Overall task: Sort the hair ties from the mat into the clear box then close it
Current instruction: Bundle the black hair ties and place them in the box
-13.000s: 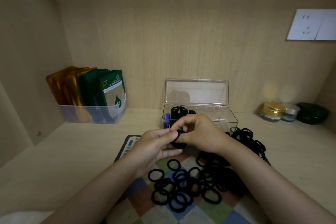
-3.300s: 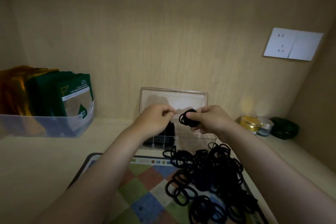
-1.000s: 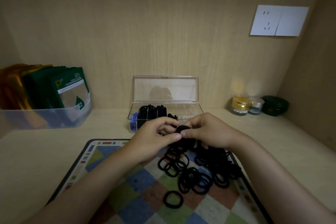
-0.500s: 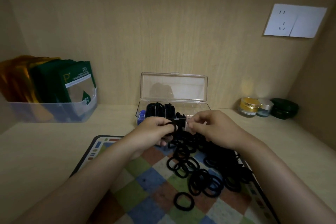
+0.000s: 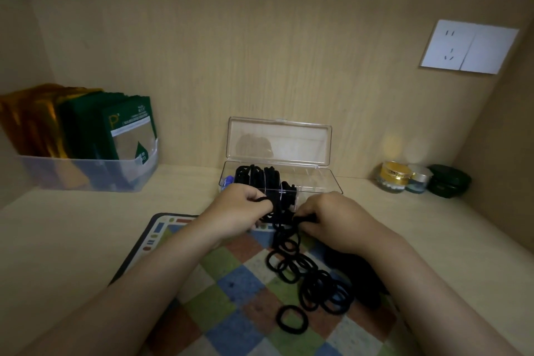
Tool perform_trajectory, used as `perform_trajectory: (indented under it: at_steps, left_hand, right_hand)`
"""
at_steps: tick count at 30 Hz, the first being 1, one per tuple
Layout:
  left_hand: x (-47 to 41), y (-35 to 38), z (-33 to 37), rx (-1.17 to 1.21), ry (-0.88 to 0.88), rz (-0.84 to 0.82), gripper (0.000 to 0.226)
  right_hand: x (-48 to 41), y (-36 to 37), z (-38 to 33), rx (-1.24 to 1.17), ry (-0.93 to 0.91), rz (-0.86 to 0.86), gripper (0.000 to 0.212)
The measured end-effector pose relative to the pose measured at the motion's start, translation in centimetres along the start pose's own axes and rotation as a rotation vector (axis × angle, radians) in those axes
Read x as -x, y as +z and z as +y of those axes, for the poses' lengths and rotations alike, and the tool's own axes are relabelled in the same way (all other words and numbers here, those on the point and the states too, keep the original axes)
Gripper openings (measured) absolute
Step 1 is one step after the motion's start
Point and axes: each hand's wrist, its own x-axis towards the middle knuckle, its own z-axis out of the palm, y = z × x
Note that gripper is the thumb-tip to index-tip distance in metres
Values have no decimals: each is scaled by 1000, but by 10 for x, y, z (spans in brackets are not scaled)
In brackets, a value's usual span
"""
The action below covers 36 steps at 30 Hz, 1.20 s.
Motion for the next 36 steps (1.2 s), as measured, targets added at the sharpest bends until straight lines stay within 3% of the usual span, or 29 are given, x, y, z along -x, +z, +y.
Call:
perform_trajectory:
  at_steps: [4,6,8,14,20,24,28,31,36]
  left_hand:
    - [1,2,1,18,0,63,10]
    - [1,3,3,34,2,106,8]
    - [1,6,3,49,3,115,7]
    - [3,15,8,320,-56,-8,9]
    - [6,12,10,414,-39,-225,14]
    - [4,16,4,268,51,-146,13]
    - [1,15,1,339,-28,-43,14]
    - [0,12,-2,379,-81,12,21]
    - [1,12,1,385,-80,-48,16]
  right_hand:
    - [4,-11,2,-482,71,103,13]
    - [7,-15,-5,-809,132,80,12]
    - [7,-13,-12,-972,191,35,12]
    - [-3,3,-23,-847,326,81,20]
    - [-4,4,-18,-848,464,119,18]
    - [-2,3,-18,-874,428,88,19]
    - [-1,-2,-14,-975,359,-2,15]
    - [1,-7,-9,-1068,322,64,10]
    - [2,-9,-19,-1141,202,94,48]
